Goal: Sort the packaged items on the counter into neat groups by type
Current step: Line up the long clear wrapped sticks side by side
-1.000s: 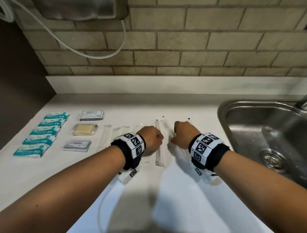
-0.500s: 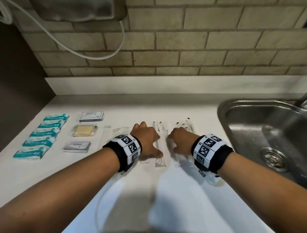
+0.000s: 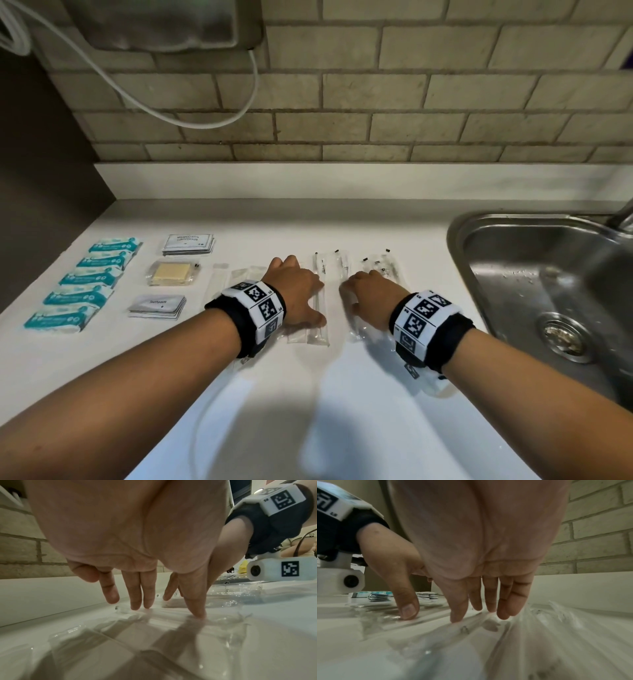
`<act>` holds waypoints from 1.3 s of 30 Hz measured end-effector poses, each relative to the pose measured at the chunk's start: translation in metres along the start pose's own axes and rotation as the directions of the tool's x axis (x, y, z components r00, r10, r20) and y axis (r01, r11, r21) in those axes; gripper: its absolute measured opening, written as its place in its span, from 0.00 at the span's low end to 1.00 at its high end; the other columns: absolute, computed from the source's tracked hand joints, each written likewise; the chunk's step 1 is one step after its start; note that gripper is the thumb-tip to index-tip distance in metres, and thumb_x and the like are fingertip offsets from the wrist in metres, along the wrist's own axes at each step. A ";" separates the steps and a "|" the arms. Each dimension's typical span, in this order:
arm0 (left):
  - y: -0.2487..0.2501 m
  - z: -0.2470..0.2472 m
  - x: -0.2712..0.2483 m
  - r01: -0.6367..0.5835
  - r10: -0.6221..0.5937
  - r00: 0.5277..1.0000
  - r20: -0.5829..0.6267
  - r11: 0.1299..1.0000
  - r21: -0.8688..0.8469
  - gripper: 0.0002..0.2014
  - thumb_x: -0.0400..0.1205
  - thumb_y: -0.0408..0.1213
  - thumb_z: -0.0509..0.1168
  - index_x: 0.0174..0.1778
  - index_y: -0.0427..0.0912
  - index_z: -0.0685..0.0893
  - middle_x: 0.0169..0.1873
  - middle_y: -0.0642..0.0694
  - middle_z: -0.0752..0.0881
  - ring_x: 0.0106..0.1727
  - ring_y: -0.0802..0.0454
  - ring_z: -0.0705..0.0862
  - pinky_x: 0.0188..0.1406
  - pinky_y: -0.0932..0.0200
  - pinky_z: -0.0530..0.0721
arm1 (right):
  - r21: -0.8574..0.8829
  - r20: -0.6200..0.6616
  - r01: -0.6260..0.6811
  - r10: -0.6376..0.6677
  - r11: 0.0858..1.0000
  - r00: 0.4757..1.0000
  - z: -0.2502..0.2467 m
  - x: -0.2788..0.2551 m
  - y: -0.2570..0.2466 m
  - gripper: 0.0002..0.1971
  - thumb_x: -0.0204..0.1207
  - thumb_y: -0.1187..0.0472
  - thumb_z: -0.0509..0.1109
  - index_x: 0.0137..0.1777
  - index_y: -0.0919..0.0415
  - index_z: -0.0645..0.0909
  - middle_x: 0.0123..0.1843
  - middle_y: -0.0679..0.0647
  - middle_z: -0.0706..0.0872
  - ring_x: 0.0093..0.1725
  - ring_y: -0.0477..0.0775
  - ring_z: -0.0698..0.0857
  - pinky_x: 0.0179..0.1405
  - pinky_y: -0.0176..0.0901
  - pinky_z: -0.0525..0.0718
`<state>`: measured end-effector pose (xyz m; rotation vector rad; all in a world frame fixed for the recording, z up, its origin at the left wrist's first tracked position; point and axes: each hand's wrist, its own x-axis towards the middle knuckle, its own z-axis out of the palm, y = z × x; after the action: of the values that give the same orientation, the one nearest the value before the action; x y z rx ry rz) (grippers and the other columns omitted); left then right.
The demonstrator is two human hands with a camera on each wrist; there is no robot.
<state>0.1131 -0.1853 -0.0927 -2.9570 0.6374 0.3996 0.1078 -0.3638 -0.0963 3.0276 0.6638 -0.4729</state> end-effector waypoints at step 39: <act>0.020 -0.018 0.000 0.043 -0.071 0.990 -0.119 0.973 -0.228 0.29 0.75 0.61 0.68 0.71 0.56 0.78 0.67 0.51 0.79 0.68 0.48 0.68 0.64 0.50 0.63 | 0.212 -0.113 -0.098 0.124 0.972 0.986 -0.016 -0.025 0.025 0.16 0.83 0.53 0.62 0.65 0.59 0.80 0.62 0.57 0.82 0.58 0.57 0.84 0.58 0.48 0.83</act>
<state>0.1090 -0.2065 -0.0763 -3.2301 0.5510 0.2996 0.1010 -0.3952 -0.0749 3.2912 0.4722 -0.3718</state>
